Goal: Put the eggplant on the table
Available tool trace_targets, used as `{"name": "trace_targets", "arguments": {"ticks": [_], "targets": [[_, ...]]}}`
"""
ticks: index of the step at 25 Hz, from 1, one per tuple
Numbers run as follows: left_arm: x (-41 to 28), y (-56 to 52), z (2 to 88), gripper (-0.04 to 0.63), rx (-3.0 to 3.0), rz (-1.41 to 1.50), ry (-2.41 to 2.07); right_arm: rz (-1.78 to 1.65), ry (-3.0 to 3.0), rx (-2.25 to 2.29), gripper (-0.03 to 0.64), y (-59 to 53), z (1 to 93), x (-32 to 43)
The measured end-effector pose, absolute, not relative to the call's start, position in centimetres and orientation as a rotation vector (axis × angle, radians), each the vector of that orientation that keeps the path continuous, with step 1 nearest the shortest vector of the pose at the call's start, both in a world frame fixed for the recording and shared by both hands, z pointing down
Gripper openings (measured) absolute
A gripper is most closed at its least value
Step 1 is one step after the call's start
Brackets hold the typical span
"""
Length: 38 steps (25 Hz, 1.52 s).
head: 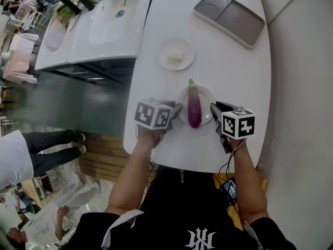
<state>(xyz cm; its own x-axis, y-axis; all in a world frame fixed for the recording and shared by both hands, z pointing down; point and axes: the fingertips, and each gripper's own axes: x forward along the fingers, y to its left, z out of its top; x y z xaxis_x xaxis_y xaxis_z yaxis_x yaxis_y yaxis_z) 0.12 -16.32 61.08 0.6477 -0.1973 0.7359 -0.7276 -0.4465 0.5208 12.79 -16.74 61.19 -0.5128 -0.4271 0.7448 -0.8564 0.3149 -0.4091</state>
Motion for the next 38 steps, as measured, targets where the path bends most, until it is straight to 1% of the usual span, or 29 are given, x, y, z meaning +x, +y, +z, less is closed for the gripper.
{"name": "trace_targets", "arguments": {"ticks": [13, 22, 23, 24, 26, 27, 29, 31, 33, 38], "targets": [[0.0, -16.6, 61.1, 0.097, 2.137, 0.999, -0.870, 0.615, -2.021, 1.077, 0.081, -17.0, 60.7, 12.2], [0.0, -16.2, 60.2, 0.100, 2.340, 0.976, -1.076, 0.454, -2.035, 1.054, 0.081, -17.2, 60.7, 11.9], [-0.3, -16.2, 59.5, 0.076, 2.397, 0.955, -1.130, 0.419, -2.026, 1.043, 0.081, -17.3, 60.7, 11.8], [-0.4, -16.0, 58.5, 0.049, 2.467, 0.902, -1.179, 0.385, -2.020, 1.037, 0.080, -17.2, 60.6, 11.6], [-0.8, -14.7, 55.8, 0.043, 2.589, 0.699, -1.222, 0.297, -2.039, 1.068, 0.074, -16.8, 59.7, 11.6], [-1.1, -13.6, 54.4, 0.037, 2.617, 0.574, -1.211, 0.232, -2.075, 1.115, 0.053, -16.6, 58.6, 11.7], [-1.9, -11.6, 51.7, 0.015, 2.608, 0.339, -1.146, 0.112, -2.208, 1.226, 0.037, -16.0, 54.8, 11.6], [-2.8, -10.3, 48.8, 0.006, 2.569, 0.139, -1.040, 0.088, -2.400, 1.290, 0.011, -15.3, 50.3, 11.3], [-2.9, -7.7, 46.1, 0.006, 2.521, -0.027, -0.890, 0.192, -2.578, 1.266, 0.006, -12.6, 46.9, 11.4], [-2.4, 0.8, 41.0, 0.006, 2.470, -0.285, -0.519, 0.719, -2.985, 1.084, 0.005, -2.2, 39.1, 10.5]]}}
